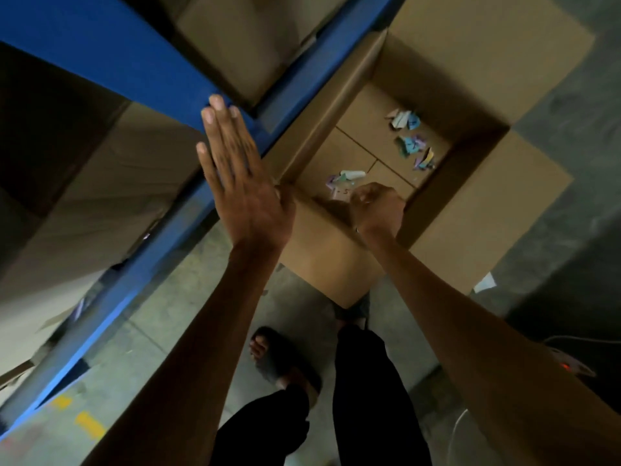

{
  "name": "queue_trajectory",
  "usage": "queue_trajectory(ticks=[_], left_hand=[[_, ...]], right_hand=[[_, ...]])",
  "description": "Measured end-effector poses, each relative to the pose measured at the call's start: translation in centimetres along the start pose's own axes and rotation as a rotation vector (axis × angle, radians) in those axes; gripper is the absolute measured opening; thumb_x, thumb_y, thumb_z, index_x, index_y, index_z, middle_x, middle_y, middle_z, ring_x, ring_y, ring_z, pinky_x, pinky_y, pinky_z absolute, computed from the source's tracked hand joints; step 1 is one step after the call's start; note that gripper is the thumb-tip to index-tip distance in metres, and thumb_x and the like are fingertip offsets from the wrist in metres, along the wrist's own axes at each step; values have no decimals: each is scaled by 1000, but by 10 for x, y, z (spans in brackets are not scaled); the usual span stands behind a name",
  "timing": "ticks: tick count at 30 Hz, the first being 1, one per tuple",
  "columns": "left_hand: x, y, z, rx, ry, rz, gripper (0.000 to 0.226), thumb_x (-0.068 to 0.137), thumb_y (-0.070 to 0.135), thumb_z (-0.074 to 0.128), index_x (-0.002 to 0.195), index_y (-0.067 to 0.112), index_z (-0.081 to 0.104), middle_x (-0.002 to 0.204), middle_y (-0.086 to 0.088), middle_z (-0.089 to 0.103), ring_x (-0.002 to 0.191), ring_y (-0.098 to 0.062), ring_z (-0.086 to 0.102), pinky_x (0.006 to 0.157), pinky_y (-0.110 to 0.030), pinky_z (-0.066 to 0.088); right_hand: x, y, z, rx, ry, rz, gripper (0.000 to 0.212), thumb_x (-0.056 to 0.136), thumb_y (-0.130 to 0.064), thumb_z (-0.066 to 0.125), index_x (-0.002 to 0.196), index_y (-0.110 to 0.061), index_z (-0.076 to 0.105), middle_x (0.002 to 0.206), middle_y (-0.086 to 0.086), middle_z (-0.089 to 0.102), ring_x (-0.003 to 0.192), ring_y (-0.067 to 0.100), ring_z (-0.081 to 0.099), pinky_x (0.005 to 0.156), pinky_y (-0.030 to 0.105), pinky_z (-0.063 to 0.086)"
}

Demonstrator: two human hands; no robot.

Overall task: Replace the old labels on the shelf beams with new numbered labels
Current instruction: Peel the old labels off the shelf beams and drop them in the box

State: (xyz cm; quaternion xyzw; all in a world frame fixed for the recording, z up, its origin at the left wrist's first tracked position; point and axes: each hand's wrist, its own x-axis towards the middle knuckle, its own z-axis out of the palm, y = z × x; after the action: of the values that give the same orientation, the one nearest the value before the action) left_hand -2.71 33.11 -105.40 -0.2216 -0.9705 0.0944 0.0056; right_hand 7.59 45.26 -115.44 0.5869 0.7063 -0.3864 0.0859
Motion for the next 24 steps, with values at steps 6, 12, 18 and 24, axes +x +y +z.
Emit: queue_trajectory(ticks=[6,12,18,24], left_hand=[[2,3,16,-19,-33,-18,105,84,37,65,162,1,5,171,-25,6,159,-40,6,130,-51,9],[4,8,19,-34,-72,-28,105,82,28,66,163,1,6,170,-27,5,159,-41,4,130,-52,8],[3,11,15,-26,-80,-26,100,85,28,62,163,2,4,171,-26,4,159,-40,3,130,-51,7],[-4,11,1,-95,-134,11,100,87,28,59,163,2,0,171,-26,-3,159,-40,-3,130,-52,4]], right_hand=[[20,11,11,-52,-50,8,25,92,-29,63,108,-19,79,104,9,79,101,26,73,88,32,58],[36,14,15,-4,-37,43,15,88,-26,68,95,-19,79,100,9,79,96,27,74,86,39,62],[41,14,9,-5,-22,75,8,88,-23,71,94,-20,75,104,5,77,101,24,73,87,37,61],[25,17,-15,-10,-48,49,18,88,-22,70,106,-21,72,111,7,75,105,25,72,84,33,58]])
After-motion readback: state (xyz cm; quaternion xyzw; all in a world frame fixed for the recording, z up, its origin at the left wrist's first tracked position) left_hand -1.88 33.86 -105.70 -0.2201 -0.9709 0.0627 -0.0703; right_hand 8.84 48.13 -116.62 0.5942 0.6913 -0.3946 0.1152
